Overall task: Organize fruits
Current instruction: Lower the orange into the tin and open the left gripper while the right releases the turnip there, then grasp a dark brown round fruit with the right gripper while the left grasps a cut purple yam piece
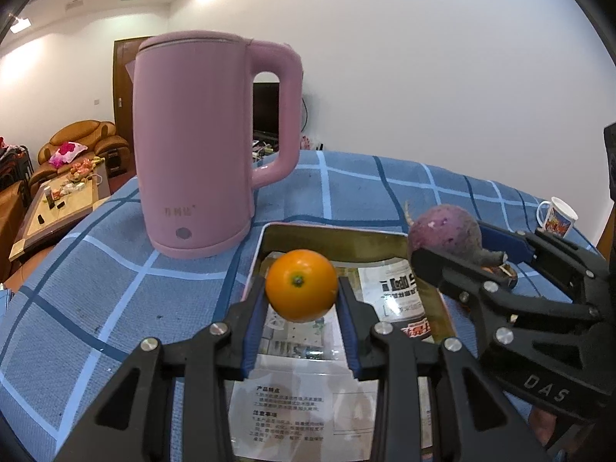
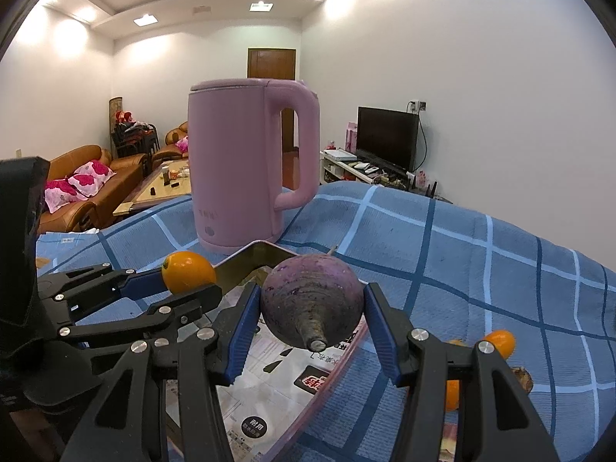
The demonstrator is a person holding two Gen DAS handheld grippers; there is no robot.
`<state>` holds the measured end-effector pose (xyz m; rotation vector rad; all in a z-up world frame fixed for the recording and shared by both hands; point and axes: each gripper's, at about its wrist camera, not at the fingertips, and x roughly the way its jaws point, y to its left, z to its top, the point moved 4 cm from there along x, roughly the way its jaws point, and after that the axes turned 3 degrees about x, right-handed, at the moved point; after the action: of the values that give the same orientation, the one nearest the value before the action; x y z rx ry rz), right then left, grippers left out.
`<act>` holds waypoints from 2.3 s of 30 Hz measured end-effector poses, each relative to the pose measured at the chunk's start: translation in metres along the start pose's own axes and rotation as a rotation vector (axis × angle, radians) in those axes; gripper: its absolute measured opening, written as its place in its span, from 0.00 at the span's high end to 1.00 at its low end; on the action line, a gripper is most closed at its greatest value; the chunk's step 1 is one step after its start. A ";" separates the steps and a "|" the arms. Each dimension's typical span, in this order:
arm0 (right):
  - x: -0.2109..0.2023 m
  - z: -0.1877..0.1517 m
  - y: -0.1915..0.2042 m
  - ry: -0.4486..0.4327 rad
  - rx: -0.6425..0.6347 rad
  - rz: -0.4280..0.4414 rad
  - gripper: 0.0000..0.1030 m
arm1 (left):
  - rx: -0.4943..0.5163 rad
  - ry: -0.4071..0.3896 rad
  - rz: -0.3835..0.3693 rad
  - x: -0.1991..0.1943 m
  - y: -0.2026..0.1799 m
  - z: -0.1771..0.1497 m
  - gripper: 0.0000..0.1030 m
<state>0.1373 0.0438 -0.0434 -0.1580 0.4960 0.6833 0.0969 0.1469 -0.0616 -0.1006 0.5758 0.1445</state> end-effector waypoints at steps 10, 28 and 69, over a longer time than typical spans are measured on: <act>0.019 -0.005 0.000 0.054 0.004 0.015 0.45 | 0.007 0.060 0.019 0.013 0.006 -0.006 0.64; 0.021 -0.018 -0.004 0.102 0.009 0.021 0.32 | 0.012 0.071 0.050 0.002 0.004 -0.012 0.55; -0.072 -0.098 -0.193 0.226 0.237 -0.220 0.46 | 0.247 0.236 -0.247 0.042 -0.206 -0.026 0.51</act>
<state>0.1749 -0.1742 -0.0981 -0.0648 0.7596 0.3894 0.1512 -0.0552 -0.0953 0.0529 0.8066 -0.1814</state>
